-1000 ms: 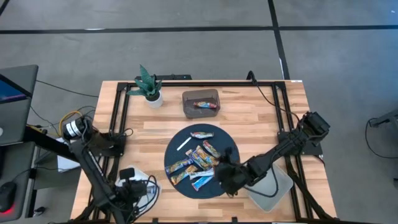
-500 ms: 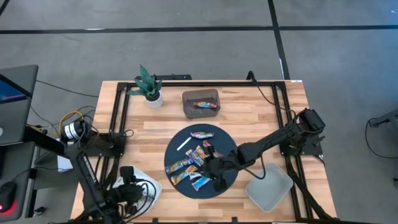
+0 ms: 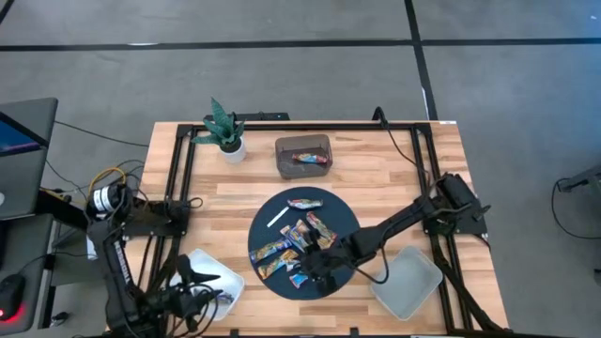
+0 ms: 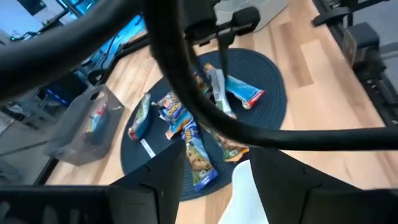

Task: Pick and place Granola Bars by type
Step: Put the yellow granola bar into the gray bin

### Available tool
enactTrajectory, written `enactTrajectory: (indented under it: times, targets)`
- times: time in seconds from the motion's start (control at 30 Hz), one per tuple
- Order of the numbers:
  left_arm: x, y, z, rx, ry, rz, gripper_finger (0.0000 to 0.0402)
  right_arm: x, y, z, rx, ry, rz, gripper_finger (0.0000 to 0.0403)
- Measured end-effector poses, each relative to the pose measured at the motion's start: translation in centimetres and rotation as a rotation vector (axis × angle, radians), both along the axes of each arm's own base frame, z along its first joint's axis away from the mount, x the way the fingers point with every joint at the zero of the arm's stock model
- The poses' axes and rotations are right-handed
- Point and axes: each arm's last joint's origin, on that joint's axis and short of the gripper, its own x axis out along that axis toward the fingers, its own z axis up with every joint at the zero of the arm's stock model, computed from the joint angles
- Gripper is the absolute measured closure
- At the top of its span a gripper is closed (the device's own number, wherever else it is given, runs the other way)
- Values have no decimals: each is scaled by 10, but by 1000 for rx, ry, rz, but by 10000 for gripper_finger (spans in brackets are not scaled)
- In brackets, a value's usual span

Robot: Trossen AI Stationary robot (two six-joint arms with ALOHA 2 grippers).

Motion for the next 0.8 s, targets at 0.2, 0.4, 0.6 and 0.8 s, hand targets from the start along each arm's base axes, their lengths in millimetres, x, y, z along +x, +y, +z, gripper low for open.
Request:
enactTrajectory:
  times: [0.2, 0.4, 0.6, 0.8]
  targets:
    - [-9, -1, -8, -30, -7, -12, 229, 6, -4, -7, -5, 41, -33, 270]
    - [-12, 3, -18, -17, -11, -16, 229, 7, -4, -12, 11, 78, -73, 264]
    - [-12, 4, -17, 27, -37, -37, 229, 4, -5, -20, 8, 139, -102, 253]
    - [-12, 5, -17, 51, -42, -45, 229, 2, -3, -20, 8, 139, -142, 281]
